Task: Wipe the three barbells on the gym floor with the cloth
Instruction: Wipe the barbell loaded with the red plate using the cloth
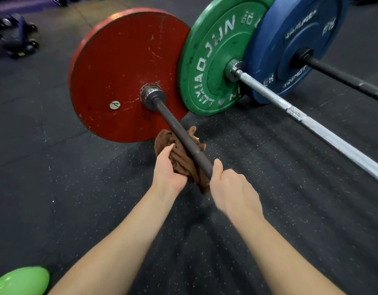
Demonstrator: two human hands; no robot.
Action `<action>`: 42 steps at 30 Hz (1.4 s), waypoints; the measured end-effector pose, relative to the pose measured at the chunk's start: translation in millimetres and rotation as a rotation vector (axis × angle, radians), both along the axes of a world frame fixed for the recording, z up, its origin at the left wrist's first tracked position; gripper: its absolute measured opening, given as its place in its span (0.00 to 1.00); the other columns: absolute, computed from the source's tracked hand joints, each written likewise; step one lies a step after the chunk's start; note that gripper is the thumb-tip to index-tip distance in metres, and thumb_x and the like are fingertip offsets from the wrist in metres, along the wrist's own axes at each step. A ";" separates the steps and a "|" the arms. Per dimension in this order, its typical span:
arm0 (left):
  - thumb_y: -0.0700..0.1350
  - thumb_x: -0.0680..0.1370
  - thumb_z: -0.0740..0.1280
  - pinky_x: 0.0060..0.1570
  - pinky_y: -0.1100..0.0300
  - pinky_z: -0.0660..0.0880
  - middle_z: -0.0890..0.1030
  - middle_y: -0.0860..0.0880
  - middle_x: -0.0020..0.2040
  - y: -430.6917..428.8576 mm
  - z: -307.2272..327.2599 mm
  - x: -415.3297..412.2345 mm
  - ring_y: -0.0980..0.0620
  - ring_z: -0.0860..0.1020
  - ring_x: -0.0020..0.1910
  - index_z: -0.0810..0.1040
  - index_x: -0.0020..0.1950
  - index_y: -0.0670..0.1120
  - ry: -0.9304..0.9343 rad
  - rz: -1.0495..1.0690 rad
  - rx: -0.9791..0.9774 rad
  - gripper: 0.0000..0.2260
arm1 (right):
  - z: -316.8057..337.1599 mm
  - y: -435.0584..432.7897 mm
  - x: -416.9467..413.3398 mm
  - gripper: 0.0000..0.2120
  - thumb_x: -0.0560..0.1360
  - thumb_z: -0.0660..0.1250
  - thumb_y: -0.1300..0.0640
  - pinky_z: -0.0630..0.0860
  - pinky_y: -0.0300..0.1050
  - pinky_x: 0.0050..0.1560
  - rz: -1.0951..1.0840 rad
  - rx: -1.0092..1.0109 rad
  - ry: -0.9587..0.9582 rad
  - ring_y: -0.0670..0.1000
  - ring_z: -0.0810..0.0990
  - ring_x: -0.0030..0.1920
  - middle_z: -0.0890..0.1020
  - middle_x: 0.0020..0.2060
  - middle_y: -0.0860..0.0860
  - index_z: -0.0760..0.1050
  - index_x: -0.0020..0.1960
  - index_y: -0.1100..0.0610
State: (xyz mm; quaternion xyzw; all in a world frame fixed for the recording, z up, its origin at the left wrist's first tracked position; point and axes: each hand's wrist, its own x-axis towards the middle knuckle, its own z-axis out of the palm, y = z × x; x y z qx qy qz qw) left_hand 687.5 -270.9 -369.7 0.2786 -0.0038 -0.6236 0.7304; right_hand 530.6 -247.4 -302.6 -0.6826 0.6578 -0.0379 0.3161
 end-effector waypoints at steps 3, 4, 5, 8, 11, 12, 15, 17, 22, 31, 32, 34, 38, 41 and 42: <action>0.45 0.86 0.50 0.74 0.42 0.68 0.77 0.41 0.71 -7.8 4.4 4.6 0.42 0.70 0.75 0.72 0.75 0.40 0.016 0.017 0.018 0.22 | 0.2 0.0 0.4 0.34 0.85 0.38 0.40 0.70 0.53 0.50 -0.001 0.006 0.000 0.60 0.74 0.46 0.82 0.52 0.57 0.78 0.59 0.59; 0.45 0.86 0.51 0.73 0.42 0.69 0.78 0.41 0.70 -12.8 6.6 7.1 0.41 0.72 0.74 0.73 0.75 0.40 0.019 0.039 0.038 0.22 | 0.6 -0.1 0.7 0.34 0.85 0.38 0.40 0.70 0.54 0.51 -0.001 0.011 -0.003 0.59 0.74 0.46 0.82 0.53 0.57 0.78 0.59 0.58; 0.45 0.86 0.51 0.73 0.43 0.70 0.80 0.41 0.68 -17.4 7.9 8.7 0.41 0.75 0.71 0.74 0.74 0.41 0.017 0.056 0.057 0.21 | 0.7 -0.3 0.5 0.34 0.85 0.38 0.40 0.70 0.54 0.52 -0.002 0.013 -0.005 0.59 0.74 0.46 0.82 0.53 0.57 0.78 0.59 0.58; 0.45 0.87 0.50 0.73 0.43 0.70 0.82 0.43 0.66 -18.8 8.7 7.1 0.42 0.80 0.65 0.74 0.74 0.43 0.004 0.072 0.063 0.21 | 0.1 -0.4 -0.3 0.33 0.85 0.39 0.41 0.70 0.53 0.50 0.008 0.005 0.001 0.59 0.75 0.46 0.82 0.52 0.57 0.78 0.58 0.58; 0.44 0.86 0.49 0.74 0.42 0.68 0.79 0.43 0.70 -9.1 3.3 2.6 0.42 0.74 0.73 0.69 0.77 0.43 0.006 0.039 0.011 0.21 | -2.2 -1.1 -0.1 0.33 0.85 0.39 0.41 0.69 0.52 0.49 0.010 0.004 -0.001 0.59 0.75 0.46 0.82 0.53 0.56 0.77 0.59 0.58; 0.44 0.86 0.49 0.74 0.42 0.67 0.78 0.43 0.71 -4.7 0.4 0.0 0.42 0.72 0.74 0.68 0.78 0.43 0.000 0.019 0.005 0.22 | -2.7 -1.3 0.0 0.32 0.85 0.39 0.42 0.70 0.53 0.50 0.009 0.005 -0.006 0.60 0.76 0.48 0.82 0.53 0.56 0.77 0.60 0.58; 0.45 0.86 0.48 0.76 0.42 0.65 0.74 0.44 0.75 13.0 -4.6 -13.5 0.43 0.68 0.77 0.67 0.79 0.42 0.009 -0.069 -0.003 0.23 | -4.4 -1.6 0.2 0.32 0.85 0.39 0.42 0.71 0.54 0.52 0.000 0.007 -0.023 0.61 0.78 0.53 0.82 0.55 0.57 0.77 0.61 0.58; 0.46 0.86 0.48 0.76 0.42 0.65 0.73 0.44 0.76 21.7 -4.9 -18.0 0.43 0.68 0.77 0.68 0.79 0.43 0.011 -0.104 0.015 0.23 | -4.4 -1.1 0.1 0.31 0.85 0.39 0.43 0.71 0.54 0.53 0.002 -0.002 -0.030 0.61 0.78 0.52 0.81 0.55 0.57 0.76 0.63 0.58; 0.46 0.87 0.49 0.75 0.42 0.66 0.78 0.41 0.71 5.3 4.5 -9.2 0.44 0.78 0.66 0.73 0.75 0.41 0.029 -0.043 0.025 0.22 | -3.6 -1.1 -0.7 0.33 0.85 0.39 0.42 0.71 0.54 0.51 0.006 -0.009 -0.015 0.61 0.77 0.48 0.81 0.49 0.57 0.77 0.58 0.59; 0.47 0.87 0.50 0.73 0.47 0.70 0.78 0.44 0.71 39.7 8.4 -39.1 0.44 0.75 0.72 0.74 0.75 0.43 -0.033 -0.120 0.115 0.22 | -4.4 -3.4 -1.2 0.33 0.85 0.39 0.41 0.72 0.56 0.58 -0.021 -0.007 -0.017 0.62 0.79 0.56 0.81 0.57 0.59 0.77 0.62 0.59; 0.47 0.87 0.50 0.72 0.46 0.70 0.80 0.44 0.69 42.9 9.0 -43.1 0.44 0.77 0.70 0.75 0.73 0.43 -0.026 -0.134 0.127 0.21 | -5.2 -3.7 -1.1 0.33 0.85 0.39 0.41 0.72 0.56 0.59 -0.026 -0.016 -0.017 0.62 0.79 0.56 0.81 0.57 0.58 0.77 0.63 0.58; 0.47 0.87 0.50 0.72 0.46 0.70 0.82 0.44 0.66 43.1 7.1 -45.4 0.43 0.79 0.67 0.77 0.72 0.43 -0.032 -0.132 0.148 0.21 | -6.9 -3.5 -1.6 0.31 0.85 0.39 0.41 0.71 0.56 0.57 -0.016 -0.034 -0.020 0.61 0.77 0.53 0.81 0.57 0.57 0.76 0.64 0.56; 0.45 0.86 0.49 0.75 0.46 0.67 0.78 0.45 0.71 41.3 10.2 -34.8 0.45 0.74 0.73 0.72 0.76 0.42 -0.047 -0.166 0.174 0.22 | 4.3 6.3 -29.8 0.28 0.84 0.42 0.37 0.72 0.54 0.53 0.029 -0.039 -0.046 0.59 0.76 0.49 0.79 0.49 0.54 0.75 0.52 0.53; 0.43 0.86 0.51 0.75 0.44 0.66 0.78 0.43 0.71 38.9 22.9 -17.2 0.44 0.75 0.71 0.69 0.78 0.42 -0.075 -0.285 0.236 0.21 | 17.5 36.0 -74.1 0.25 0.82 0.42 0.33 0.75 0.52 0.48 0.186 -0.009 0.097 0.56 0.77 0.42 0.77 0.42 0.50 0.69 0.48 0.50; 0.43 0.86 0.52 0.74 0.43 0.68 0.79 0.42 0.69 37.2 29.0 -12.3 0.42 0.77 0.69 0.68 0.78 0.43 -0.106 -0.327 0.272 0.21 | 17.3 47.4 -84.5 0.24 0.82 0.42 0.33 0.75 0.52 0.45 0.194 0.019 0.091 0.55 0.77 0.40 0.77 0.40 0.49 0.66 0.50 0.50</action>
